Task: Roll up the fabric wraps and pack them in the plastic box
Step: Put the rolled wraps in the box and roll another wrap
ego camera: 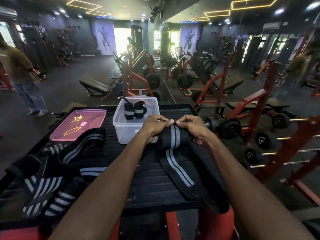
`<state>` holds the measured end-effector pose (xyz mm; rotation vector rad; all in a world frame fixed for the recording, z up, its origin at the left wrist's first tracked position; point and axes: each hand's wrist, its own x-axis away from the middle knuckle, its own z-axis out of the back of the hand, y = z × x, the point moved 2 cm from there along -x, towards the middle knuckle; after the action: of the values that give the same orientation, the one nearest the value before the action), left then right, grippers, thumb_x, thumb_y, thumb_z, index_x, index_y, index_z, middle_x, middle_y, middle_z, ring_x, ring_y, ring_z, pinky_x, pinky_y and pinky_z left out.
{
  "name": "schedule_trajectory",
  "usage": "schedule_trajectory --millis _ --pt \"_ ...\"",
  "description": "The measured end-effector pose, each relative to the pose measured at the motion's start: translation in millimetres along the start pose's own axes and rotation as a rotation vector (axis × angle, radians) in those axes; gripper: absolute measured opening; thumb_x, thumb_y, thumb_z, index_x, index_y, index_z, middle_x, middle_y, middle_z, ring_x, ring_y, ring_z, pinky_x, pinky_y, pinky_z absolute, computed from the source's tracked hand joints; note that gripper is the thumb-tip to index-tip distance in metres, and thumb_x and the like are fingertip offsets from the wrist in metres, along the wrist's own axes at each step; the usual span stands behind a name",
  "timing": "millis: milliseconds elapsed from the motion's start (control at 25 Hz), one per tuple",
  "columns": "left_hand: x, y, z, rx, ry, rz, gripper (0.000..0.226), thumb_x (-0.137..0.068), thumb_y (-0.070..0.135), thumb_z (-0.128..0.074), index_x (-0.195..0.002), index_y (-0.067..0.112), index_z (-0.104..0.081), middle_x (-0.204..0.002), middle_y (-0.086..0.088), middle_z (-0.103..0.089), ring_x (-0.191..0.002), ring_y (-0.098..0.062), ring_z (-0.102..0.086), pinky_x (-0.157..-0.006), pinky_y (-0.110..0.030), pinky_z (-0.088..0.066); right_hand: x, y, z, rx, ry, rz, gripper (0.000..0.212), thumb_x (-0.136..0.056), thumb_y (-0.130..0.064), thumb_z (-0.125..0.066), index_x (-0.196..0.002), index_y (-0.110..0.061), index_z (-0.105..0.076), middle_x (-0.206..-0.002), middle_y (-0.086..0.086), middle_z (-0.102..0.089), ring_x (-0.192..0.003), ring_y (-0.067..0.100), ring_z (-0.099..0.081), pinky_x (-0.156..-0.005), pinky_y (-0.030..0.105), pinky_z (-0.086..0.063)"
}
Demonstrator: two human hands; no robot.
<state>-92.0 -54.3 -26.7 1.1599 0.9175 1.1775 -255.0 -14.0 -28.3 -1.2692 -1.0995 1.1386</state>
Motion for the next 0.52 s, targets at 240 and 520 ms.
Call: schedule_trajectory --millis 240,520 --pt "-4.9 -6.4 -15.3 -0.058 0.091 -0.099 0.011 -0.079 0.020 -0.083 -0.081 0.012 -0.075 -0.089 -0.003 -0.076 -0.085 -0.013 -0.069 -0.074 -0.022 -0.054 -9.9 13.7 23.0 -0.021 -0.154 -0.034 0.003 -0.086 -0.003 -0.072 -0.088 -0.004 -0.070 -0.091 0.016 -0.069 -0.085 0.026 -0.064 -0.075 0.036 -0.054" --pt "2.5 -19.8 -32.2 0.127 0.101 -0.104 0.009 -0.086 0.019 -0.075 -0.092 0.012 -0.075 -0.093 0.002 -0.074 -0.086 -0.004 -0.065 -0.075 -0.015 -0.046 -21.3 20.4 23.3 -0.089 -0.107 0.038 0.008 -0.085 0.005 -0.068 -0.087 -0.001 -0.072 -0.082 0.009 -0.075 -0.078 0.018 -0.072 -0.076 0.030 -0.059"
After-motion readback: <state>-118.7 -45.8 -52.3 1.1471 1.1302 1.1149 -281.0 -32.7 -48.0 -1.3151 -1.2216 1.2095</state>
